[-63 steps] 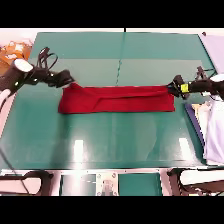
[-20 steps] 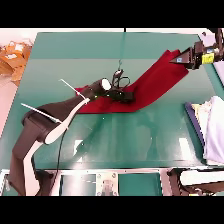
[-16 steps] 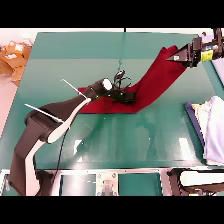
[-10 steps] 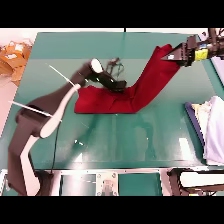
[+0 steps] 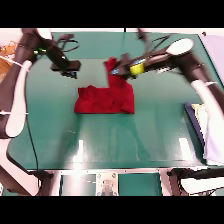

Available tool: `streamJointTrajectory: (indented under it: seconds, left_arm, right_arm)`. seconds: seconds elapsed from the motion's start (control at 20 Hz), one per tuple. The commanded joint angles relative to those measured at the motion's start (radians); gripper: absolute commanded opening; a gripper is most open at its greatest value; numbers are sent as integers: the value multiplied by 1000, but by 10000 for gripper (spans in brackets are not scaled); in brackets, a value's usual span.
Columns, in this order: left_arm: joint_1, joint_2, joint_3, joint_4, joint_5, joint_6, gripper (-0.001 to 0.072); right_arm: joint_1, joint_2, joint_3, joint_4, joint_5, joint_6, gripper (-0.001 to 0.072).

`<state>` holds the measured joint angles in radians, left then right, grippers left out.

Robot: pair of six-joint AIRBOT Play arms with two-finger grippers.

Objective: Fold the shirts.

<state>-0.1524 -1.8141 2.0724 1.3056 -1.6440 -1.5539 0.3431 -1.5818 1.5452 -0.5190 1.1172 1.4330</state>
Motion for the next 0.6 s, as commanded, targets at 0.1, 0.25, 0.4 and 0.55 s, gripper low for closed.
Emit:
streamJointTrajectory:
  seconds: [0.1,0.25,0.4,0.55]
  left_arm:
    - [127,31,4,26,-55,18,24]
    - [154,31,4,26,-55,18,24]
    - [163,31,4,29,-44,19,24]
    - [163,31,4,27,-30,22,24]
  right_arm:
    - [375,-261,-21,93,-708,14,176]
    - [427,-373,51,121,-791,12,476]
    - [303,-315,54,64,-648,-8,475]
    - [97,-235,54,-28,-370,-8,475]
